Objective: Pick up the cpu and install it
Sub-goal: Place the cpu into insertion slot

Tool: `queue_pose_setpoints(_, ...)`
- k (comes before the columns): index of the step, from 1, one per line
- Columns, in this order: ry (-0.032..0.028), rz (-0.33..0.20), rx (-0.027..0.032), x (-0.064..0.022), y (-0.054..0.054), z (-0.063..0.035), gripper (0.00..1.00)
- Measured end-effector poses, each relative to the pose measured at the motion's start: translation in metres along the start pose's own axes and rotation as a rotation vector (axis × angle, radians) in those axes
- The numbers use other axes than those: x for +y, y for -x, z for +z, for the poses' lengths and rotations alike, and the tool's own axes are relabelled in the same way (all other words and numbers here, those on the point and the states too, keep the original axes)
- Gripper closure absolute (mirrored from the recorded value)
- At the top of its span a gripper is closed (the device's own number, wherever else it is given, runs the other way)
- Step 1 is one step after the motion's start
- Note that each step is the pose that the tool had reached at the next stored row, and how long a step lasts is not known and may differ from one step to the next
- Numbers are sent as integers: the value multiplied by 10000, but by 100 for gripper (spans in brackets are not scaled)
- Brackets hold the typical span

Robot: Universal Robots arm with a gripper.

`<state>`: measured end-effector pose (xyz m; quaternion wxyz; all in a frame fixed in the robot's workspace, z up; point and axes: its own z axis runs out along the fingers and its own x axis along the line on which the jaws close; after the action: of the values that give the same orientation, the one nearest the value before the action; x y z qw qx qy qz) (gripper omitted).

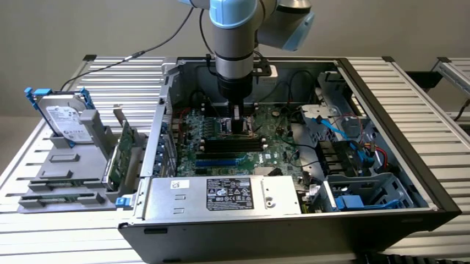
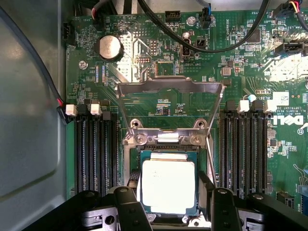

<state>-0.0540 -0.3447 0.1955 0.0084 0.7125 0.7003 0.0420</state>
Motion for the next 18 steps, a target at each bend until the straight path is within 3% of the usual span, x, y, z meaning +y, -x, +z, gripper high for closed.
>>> queue_pose_setpoints(18, 1, -5, -67, -1, -17, 12, 45)
